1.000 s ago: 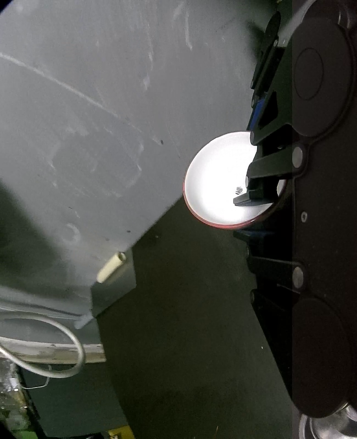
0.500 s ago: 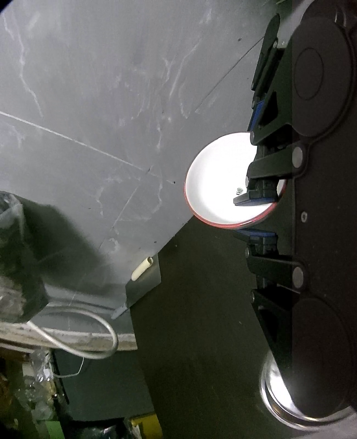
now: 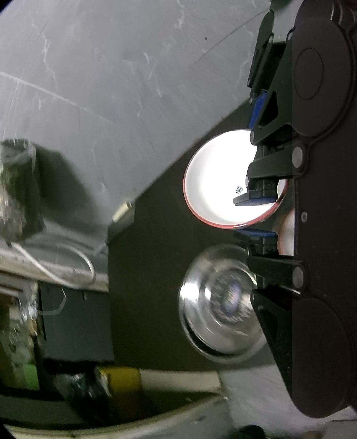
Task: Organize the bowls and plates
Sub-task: 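Lift the white bowl with both grippers and carry it over the bowl stack, then lower the white bowl into the stacked white bowl and open both grippers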
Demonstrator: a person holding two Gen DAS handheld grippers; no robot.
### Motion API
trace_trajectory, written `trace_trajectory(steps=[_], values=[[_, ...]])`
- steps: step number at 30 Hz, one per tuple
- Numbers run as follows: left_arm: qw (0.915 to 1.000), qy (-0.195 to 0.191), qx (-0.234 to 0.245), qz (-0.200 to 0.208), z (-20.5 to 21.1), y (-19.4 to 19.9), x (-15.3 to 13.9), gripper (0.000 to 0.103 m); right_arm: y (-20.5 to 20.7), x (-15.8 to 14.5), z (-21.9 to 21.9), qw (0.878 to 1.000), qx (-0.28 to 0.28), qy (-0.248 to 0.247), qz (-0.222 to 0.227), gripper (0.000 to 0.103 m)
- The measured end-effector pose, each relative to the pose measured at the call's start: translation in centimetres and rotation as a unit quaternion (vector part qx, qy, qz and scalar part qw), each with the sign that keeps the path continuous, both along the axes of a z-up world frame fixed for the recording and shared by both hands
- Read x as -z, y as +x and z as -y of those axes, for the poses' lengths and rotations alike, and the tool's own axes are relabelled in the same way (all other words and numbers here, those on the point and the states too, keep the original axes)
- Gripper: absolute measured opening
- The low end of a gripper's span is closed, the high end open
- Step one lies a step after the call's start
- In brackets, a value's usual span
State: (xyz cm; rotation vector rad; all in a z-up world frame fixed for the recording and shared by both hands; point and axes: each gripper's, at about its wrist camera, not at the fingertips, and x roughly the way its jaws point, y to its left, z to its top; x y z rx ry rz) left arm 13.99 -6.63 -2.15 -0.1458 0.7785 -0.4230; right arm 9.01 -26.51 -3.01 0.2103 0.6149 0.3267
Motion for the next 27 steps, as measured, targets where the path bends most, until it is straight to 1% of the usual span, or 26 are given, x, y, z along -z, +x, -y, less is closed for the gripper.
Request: trace_trajectory(steps=[4,7,10,14,17,21,27], values=[[0.9992,0.007,-0.03,-0.026,-1.8,-1.5,1.0,0.019,-0.7,0.5,-1.5,0.999,-0.042,-0.004,-0.024,0.039],[0.9972,0.009,-0.051,-0.054,-2.6,-2.1,2.1,0.019,-0.3,1.0,-2.4,0.996,-0.078,-0.018,-0.049,0.039],[0.9943,0.01,-0.066,-0.083,-2.9,-2.3,3.3,0.019,0.4,1.5,-3.1,0.99,-0.111,-0.042,-0.074,0.039],[0.9895,0.03,-0.079,-0.118,-2.0,-1.6,4.3,0.02,1.3,1.9,-3.9,0.98,-0.149,-0.072,-0.108,0.039],[0.9866,0.037,-0.089,-0.131,-1.6,-1.2,4.9,0.02,2.0,2.1,-3.9,0.974,-0.169,-0.085,-0.122,0.039],[0.9822,0.05,-0.105,-0.147,-0.9,-0.9,5.4,0.02,2.8,2.8,-3.9,0.967,-0.195,-0.09,-0.14,0.039],[0.9787,0.069,-0.116,-0.154,0.1,-0.8,5.3,0.02,3.6,3.3,-3.3,0.963,-0.21,-0.088,-0.145,0.04]])
